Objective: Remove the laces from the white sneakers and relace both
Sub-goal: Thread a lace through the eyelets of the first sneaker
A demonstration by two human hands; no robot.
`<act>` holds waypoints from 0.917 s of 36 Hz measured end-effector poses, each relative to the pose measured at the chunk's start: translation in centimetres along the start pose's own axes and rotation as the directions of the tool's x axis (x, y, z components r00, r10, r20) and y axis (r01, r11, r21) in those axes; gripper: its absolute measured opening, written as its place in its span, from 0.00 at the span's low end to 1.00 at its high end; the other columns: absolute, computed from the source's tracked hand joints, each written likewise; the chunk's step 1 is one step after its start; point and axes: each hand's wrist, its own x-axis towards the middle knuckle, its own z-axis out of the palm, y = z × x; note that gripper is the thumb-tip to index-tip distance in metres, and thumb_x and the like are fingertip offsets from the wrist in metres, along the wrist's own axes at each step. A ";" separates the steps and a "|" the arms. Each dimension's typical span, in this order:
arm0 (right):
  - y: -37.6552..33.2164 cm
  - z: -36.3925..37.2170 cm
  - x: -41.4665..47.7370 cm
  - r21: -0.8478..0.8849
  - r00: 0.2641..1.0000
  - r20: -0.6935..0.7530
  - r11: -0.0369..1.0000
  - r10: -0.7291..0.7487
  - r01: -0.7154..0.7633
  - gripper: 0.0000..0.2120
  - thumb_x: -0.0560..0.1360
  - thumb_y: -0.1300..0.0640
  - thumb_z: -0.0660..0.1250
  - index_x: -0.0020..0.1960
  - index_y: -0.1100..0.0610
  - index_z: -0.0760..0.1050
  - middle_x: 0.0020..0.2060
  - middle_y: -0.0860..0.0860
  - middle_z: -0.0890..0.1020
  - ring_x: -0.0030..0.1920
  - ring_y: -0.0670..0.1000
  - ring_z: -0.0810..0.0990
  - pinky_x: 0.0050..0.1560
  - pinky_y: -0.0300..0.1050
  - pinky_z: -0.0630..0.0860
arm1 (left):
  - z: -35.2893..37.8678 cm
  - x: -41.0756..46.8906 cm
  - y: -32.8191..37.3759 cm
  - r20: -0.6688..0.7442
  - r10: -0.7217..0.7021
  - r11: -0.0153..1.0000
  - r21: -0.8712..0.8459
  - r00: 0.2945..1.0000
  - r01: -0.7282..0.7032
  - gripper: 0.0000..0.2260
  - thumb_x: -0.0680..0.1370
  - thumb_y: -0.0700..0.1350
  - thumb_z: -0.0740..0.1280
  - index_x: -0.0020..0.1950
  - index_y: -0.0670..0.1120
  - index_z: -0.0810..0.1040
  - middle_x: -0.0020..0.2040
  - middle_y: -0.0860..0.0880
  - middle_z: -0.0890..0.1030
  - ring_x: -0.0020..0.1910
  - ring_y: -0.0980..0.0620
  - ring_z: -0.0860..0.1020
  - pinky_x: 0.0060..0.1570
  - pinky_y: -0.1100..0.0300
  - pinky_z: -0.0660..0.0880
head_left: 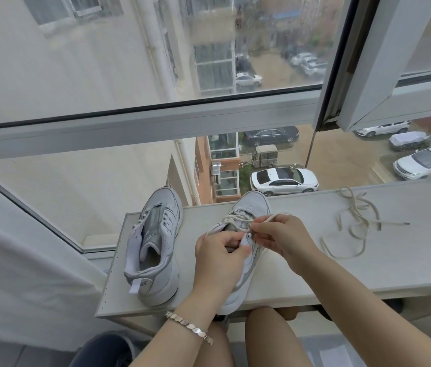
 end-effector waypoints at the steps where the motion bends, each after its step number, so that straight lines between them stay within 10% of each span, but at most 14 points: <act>1: 0.0 0.0 0.0 0.011 1.000 -0.008 1.000 0.012 -0.012 0.05 0.70 0.72 0.68 0.39 0.64 0.76 0.27 0.53 0.80 0.26 0.46 0.79 0.30 0.35 0.77 | 0.0 0.0 0.0 0.001 -0.002 1.000 -0.002 1.000 0.002 0.10 0.73 0.38 0.70 0.50 0.50 0.84 0.42 0.53 0.83 0.58 0.45 0.75 0.59 0.47 0.72; 18: 0.2 0.2 -0.1 0.212 0.974 0.006 0.951 0.228 -0.224 0.06 0.73 0.72 0.64 0.40 0.65 0.77 0.24 0.53 0.80 0.24 0.45 0.78 0.27 0.34 0.76 | 0.1 0.1 -0.2 0.003 0.008 1.000 0.003 1.000 -0.008 0.10 0.73 0.37 0.70 0.52 0.47 0.84 0.44 0.51 0.84 0.59 0.42 0.74 0.61 0.47 0.71; 33: 0.7 0.2 -0.4 -0.191 0.996 0.055 0.979 -0.068 0.077 0.07 0.73 0.69 0.67 0.38 0.61 0.77 0.31 0.54 0.79 0.30 0.47 0.77 0.35 0.36 0.79 | 0.2 0.1 -0.4 -0.003 0.020 1.000 -0.015 1.000 -0.020 0.09 0.73 0.38 0.69 0.51 0.47 0.84 0.45 0.49 0.84 0.58 0.41 0.75 0.60 0.46 0.72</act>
